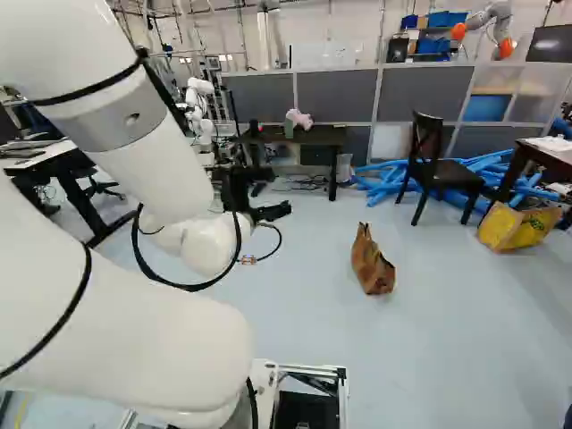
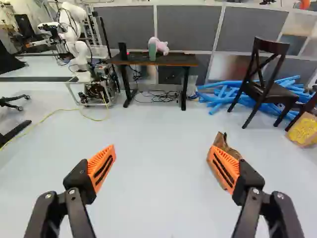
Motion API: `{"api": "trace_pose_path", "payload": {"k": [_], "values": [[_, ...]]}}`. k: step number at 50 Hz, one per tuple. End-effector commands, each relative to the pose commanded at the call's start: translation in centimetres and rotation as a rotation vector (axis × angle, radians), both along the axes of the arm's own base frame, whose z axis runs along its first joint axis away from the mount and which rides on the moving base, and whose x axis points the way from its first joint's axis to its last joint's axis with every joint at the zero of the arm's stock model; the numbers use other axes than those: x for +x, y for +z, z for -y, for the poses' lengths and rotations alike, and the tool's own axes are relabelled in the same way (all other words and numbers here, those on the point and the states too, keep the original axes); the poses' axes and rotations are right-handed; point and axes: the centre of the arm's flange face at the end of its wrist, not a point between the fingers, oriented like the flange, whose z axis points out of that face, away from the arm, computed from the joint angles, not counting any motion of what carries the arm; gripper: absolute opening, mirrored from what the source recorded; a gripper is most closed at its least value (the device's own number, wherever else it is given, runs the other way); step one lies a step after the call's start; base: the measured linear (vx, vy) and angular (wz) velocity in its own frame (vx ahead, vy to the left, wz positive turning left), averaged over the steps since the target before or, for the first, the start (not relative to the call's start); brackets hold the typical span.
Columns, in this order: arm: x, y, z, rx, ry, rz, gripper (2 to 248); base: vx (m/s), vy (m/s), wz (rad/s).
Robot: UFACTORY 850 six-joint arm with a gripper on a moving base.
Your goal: Pick up the bag on the ground and place it on the table
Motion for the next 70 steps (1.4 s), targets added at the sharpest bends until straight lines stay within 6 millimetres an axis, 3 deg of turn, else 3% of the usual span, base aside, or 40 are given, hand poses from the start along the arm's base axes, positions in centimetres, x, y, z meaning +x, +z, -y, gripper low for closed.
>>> {"api": "trace_pose_path", "payload": {"k": [42, 70], "values": [[0.0, 0.0, 0.0, 0.0, 0.0, 0.0, 247, -0.001, -0.002, -0.002], [0.0, 0.0, 0.0, 0.0, 0.0, 0.0, 247, 0.036, -0.051, -0.002]]}}
